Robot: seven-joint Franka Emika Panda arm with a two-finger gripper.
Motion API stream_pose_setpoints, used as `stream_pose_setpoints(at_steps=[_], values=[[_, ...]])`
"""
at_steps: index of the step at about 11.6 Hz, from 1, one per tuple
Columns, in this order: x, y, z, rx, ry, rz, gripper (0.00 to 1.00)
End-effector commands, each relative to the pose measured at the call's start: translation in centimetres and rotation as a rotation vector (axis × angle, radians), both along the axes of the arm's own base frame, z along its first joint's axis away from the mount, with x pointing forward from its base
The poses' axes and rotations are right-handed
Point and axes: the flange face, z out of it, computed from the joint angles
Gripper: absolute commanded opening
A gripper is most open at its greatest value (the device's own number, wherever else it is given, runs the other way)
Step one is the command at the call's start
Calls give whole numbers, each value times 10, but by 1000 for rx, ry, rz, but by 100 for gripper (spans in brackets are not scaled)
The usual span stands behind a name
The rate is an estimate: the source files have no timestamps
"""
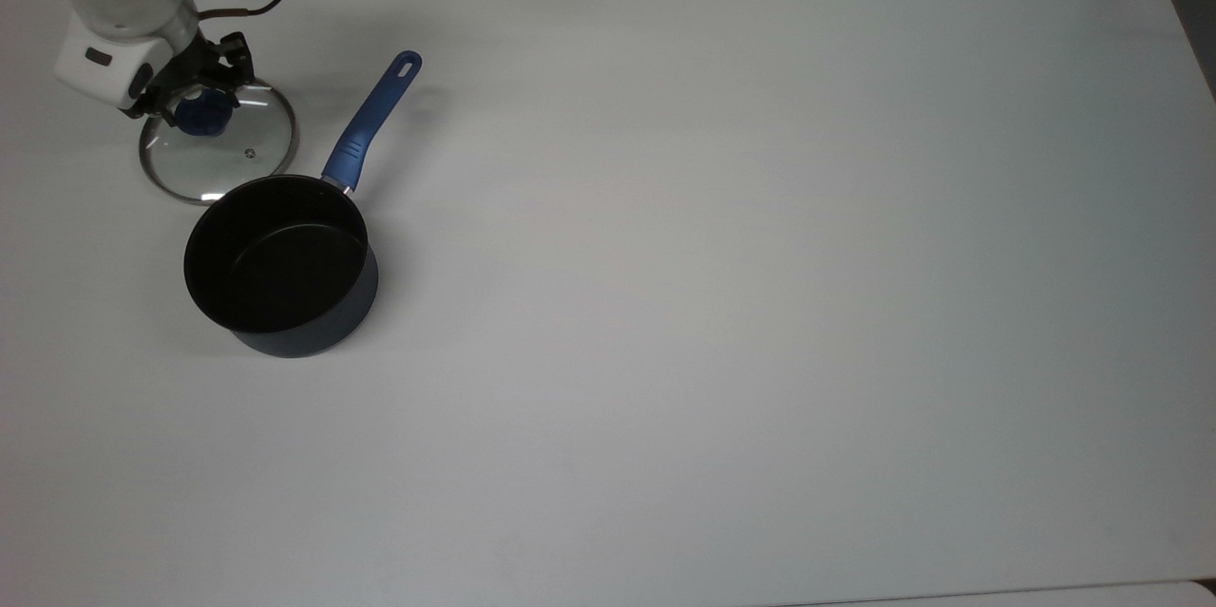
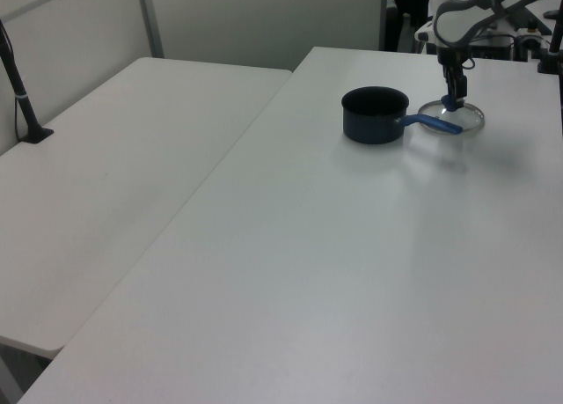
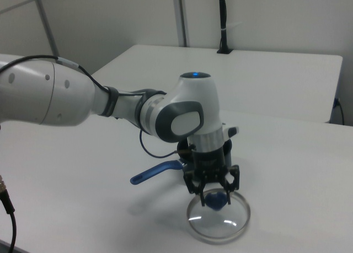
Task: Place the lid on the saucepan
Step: 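Lift the glass lid up off the table by its knob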
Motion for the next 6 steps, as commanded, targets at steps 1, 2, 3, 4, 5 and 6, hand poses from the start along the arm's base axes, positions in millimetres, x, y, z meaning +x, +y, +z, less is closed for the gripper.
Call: stream_pose_setpoints(at_steps=[1,2,3,4,5,6], values=[[9,-4,71,-7,-30,-15,44],[13,-4,89,-6,-37,-24,43],[21,-4,103,-1,-82,-62,42],[33,-1,115,2,-131,-113,42],[48,6,119,0,-157,-136,42],[63,17,123,-1,-180,-156,42]])
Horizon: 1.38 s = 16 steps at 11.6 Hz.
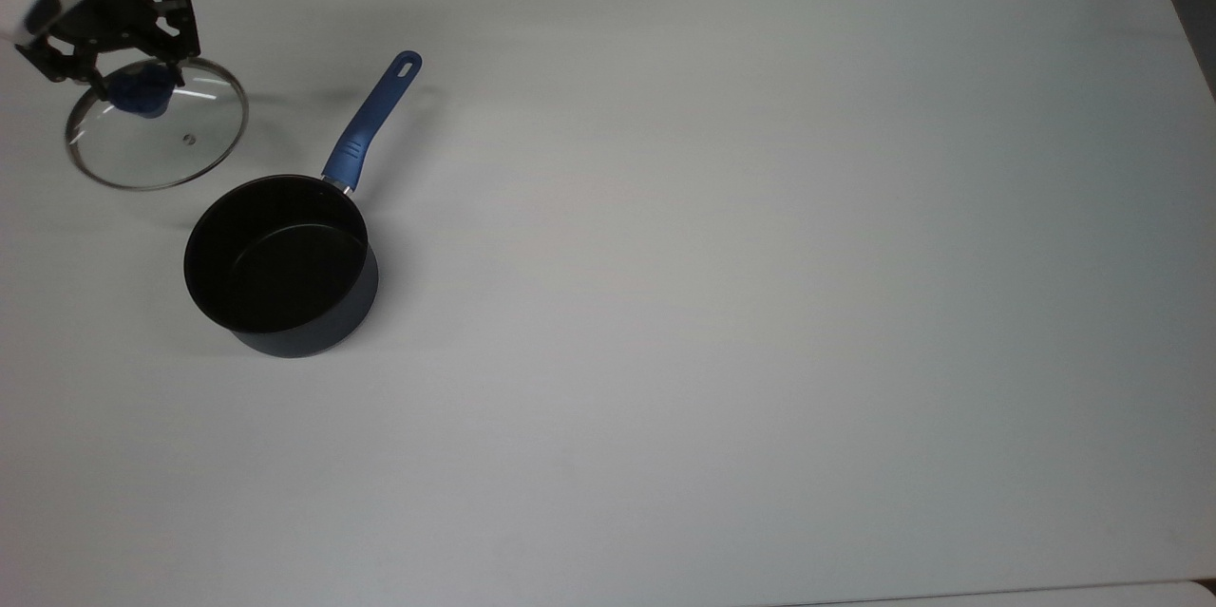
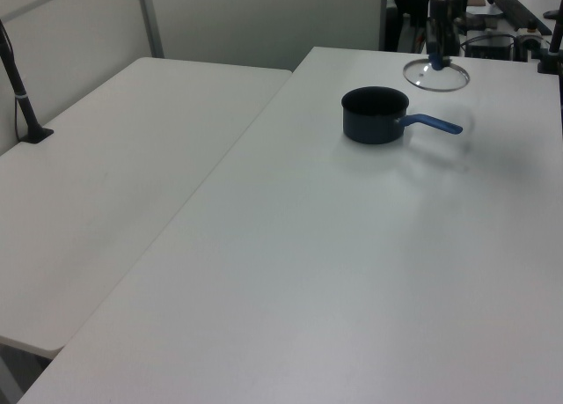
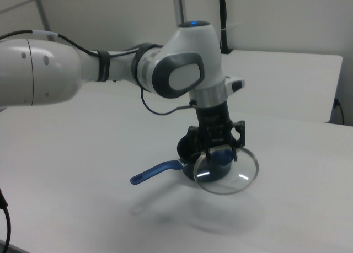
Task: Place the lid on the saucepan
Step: 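Lift the glass lid up off the table by its knob, then carry the lid over the saucepan and lower it onto the rim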
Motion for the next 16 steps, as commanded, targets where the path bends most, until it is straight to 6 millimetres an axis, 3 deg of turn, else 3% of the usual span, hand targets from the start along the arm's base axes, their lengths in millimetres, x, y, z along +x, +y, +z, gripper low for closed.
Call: stream_pose_setpoints(at_steps=[1,5,8,11,16], values=[[44,33,14,13,-63,-86,42],[100,101,-3,40,-73,-150,39],[111,137,-9,62,-74,-137,39],[111,140,-17,58,-44,-127,38],[105,123,-23,42,-18,-104,38]])
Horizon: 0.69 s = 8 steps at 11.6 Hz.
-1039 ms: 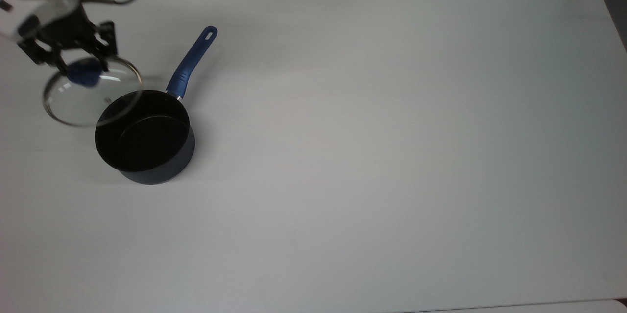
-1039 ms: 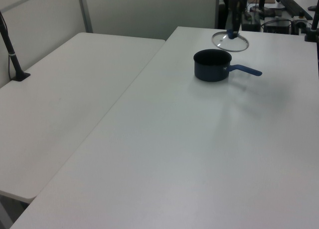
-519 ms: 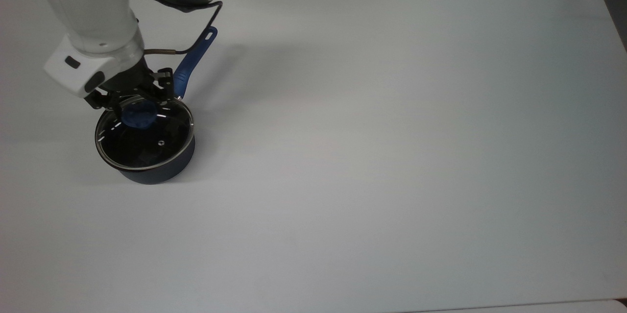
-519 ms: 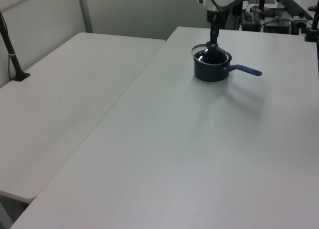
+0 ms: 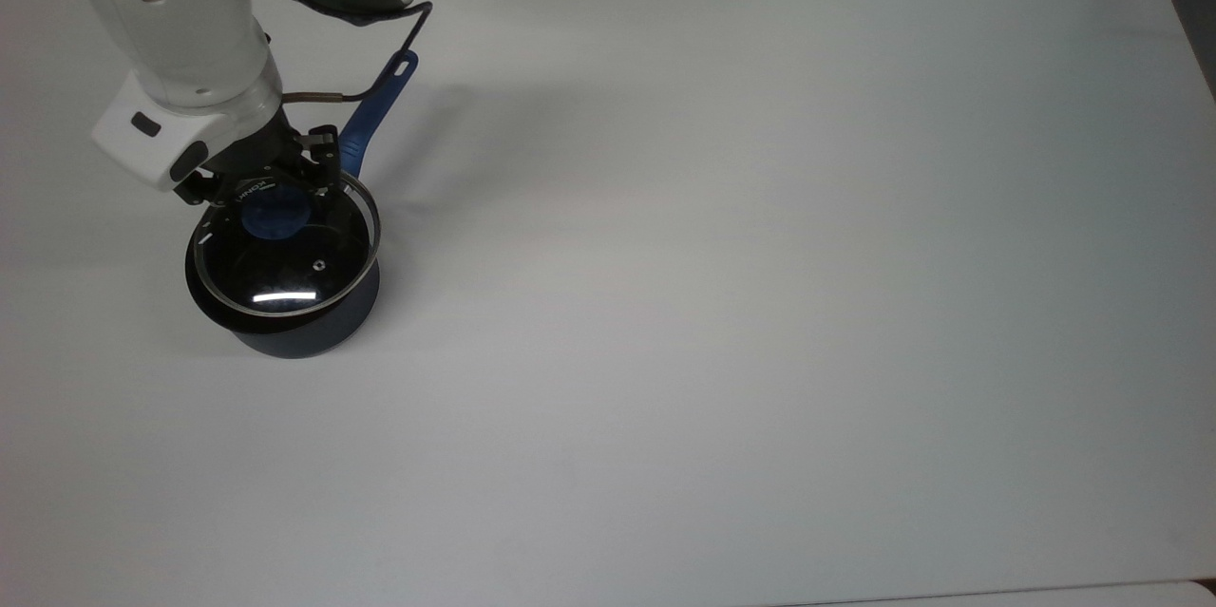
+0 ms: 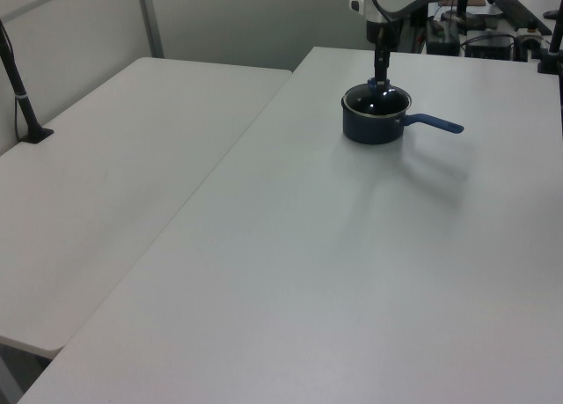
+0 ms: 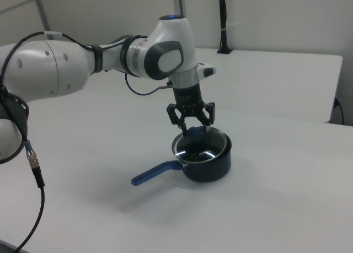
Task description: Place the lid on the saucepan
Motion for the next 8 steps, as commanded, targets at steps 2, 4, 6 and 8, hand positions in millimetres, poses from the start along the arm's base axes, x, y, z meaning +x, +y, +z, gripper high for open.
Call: stream_pose_setpoints(at_steps=[2,4,6,8], values=[[3,-7,0,-8,2,7,38],[8,-6,-7,-9,-5,-7,38],[12,-5,-13,-15,-21,-19,38],[17,-4,-15,-17,-26,-20,38]])
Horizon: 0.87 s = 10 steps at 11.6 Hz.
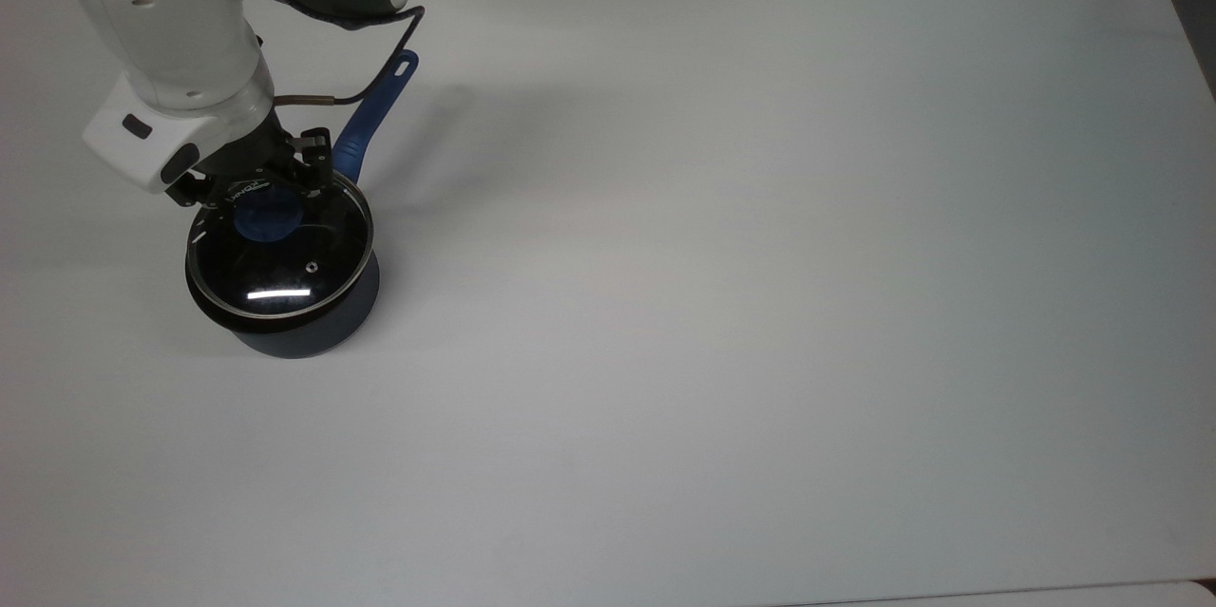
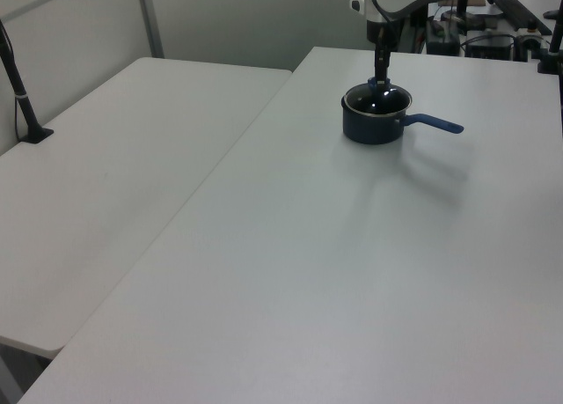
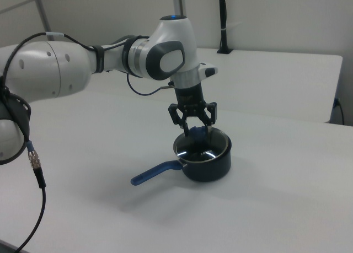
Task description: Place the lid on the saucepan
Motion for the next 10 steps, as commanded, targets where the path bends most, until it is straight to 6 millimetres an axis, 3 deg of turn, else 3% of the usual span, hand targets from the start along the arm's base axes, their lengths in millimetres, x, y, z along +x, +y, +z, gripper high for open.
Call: stream_pose_setpoints(at_steps=[1,6,7,8,9,10], values=[[15,0,-14,-14,-23,-15,38],[17,1,-21,-14,-15,-13,38],[16,-1,-21,-16,-13,-15,53],[14,-6,-23,-15,-5,-20,82],[12,-11,-22,-22,-4,-26,100],[9,-15,-14,-26,-13,-31,100]])
